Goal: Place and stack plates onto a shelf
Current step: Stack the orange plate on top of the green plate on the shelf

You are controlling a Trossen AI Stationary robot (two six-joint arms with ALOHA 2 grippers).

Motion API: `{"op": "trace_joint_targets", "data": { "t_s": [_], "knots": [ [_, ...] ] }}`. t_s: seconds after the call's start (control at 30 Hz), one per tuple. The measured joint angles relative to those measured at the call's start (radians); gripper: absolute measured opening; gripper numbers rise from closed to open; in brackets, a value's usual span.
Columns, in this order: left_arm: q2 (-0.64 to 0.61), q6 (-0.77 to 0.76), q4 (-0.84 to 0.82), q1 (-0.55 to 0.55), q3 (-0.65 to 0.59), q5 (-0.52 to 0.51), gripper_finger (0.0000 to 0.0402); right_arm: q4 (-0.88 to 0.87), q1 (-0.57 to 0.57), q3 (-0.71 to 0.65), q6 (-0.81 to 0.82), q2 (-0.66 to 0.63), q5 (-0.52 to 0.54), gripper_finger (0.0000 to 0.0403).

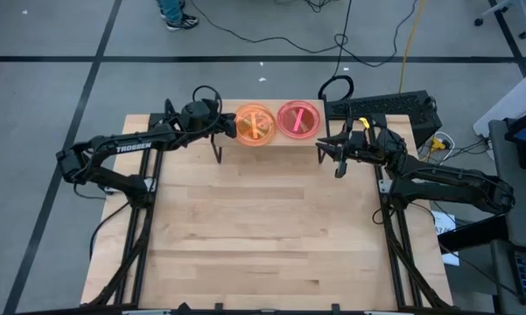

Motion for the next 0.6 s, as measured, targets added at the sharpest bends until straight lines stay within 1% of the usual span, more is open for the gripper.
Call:
{"op": "trace_joint_targets", "data": {
  "t_s": [0.4,0.6],
  "knots": [
    [0.0,0.025,0.022,-0.001,0.0,0.001,0.0047,0.0,0.0,0.0,0.0,0.0,0.0,0.0061],
    [0.0,0.026,0.036,-0.005,0.0,0.035,0.0047,0.0,0.0,0.0,0.0,0.0,0.0,0.0061]
  ]
}}
